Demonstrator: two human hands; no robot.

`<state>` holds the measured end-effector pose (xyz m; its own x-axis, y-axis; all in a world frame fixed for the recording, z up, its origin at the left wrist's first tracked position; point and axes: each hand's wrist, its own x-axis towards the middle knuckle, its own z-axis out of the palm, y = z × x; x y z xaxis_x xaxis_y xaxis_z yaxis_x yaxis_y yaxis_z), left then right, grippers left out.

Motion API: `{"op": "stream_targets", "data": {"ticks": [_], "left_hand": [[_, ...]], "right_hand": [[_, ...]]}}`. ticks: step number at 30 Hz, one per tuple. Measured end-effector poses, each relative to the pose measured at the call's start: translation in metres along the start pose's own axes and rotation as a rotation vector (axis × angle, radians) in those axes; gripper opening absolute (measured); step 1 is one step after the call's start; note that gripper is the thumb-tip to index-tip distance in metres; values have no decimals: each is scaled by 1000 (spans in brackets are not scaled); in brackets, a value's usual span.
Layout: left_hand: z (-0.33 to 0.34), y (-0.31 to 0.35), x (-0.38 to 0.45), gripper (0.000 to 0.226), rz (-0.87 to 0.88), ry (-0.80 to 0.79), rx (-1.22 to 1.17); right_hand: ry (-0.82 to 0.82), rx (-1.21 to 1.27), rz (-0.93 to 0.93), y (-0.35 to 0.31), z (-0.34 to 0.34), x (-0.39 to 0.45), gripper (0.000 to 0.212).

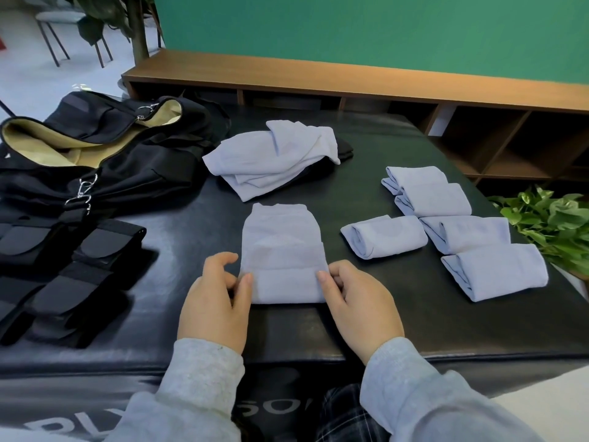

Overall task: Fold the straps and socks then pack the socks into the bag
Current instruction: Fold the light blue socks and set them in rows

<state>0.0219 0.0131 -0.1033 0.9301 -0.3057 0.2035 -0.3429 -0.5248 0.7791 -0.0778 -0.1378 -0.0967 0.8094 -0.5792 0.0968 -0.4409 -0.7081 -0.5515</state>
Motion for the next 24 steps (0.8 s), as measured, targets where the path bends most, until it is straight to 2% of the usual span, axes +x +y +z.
{"op": "stream_targets", "data": {"ticks": [4,7,9,11,13,16,20,22,24], "left_hand": [[4,-4,-1,22,97,58,5],[7,-13,-5,27,320,101,63],[8,-16,-7,30,479,61,101],[8,-14,-9,30,561,-17,176],[9,-11,-10,27,551,-56,266],[12,-8,-10,30,447,-15,323],[18,-8,-9,55,236,45,379],[21,-8,-9,68,175,38,434],[20,-9,-9,68,164,46,450]], "right_hand": [[34,-23,-12,-1,1,1,16],[54,-42,-40,-1,2,0,26],[95,-82,-90,1,6,-2,29],[151,-119,-153,3,10,-2,34],[140,-141,-189,4,12,-2,43],[64,-130,-229,3,7,-3,48],[-50,-48,-346,3,2,-6,45],[-38,-7,-354,3,1,-7,44],[32,52,-286,5,2,-7,46]]}}
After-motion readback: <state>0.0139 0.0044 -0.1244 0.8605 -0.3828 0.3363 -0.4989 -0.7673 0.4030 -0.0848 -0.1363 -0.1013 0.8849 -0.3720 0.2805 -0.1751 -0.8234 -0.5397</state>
